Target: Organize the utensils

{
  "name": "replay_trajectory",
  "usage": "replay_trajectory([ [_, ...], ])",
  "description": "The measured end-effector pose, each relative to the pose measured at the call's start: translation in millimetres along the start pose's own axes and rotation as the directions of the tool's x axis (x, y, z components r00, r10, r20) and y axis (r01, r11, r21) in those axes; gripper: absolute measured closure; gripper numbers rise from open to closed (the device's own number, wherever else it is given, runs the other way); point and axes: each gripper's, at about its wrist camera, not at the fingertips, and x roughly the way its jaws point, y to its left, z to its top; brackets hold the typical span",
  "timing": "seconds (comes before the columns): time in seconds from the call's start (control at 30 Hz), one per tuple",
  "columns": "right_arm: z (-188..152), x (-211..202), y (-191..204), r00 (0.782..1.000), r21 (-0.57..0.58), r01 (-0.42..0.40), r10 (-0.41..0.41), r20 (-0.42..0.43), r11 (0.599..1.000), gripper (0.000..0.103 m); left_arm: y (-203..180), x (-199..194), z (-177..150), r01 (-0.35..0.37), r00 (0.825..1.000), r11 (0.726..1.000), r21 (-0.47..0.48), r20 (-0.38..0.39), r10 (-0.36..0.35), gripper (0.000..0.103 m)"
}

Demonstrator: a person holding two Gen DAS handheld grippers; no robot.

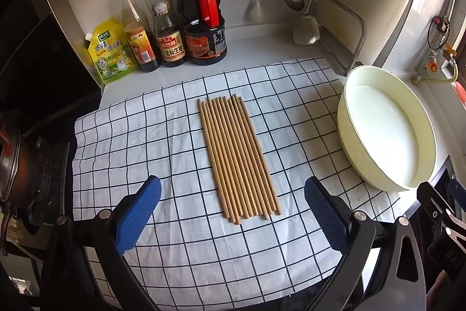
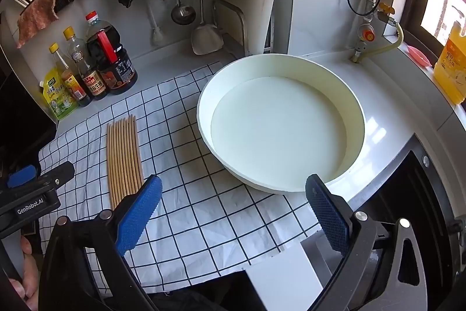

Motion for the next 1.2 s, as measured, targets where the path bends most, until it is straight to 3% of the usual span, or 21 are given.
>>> replay_trajectory([
  [1.2,-2.1,-0.8,3.9,1.0,-0.009,-0.008,0.008,0.006,1.0,0.009,7.3,-7.6,-1.2,-0.004,1.0,1.0,0.0,0.009,0.004,0.006],
])
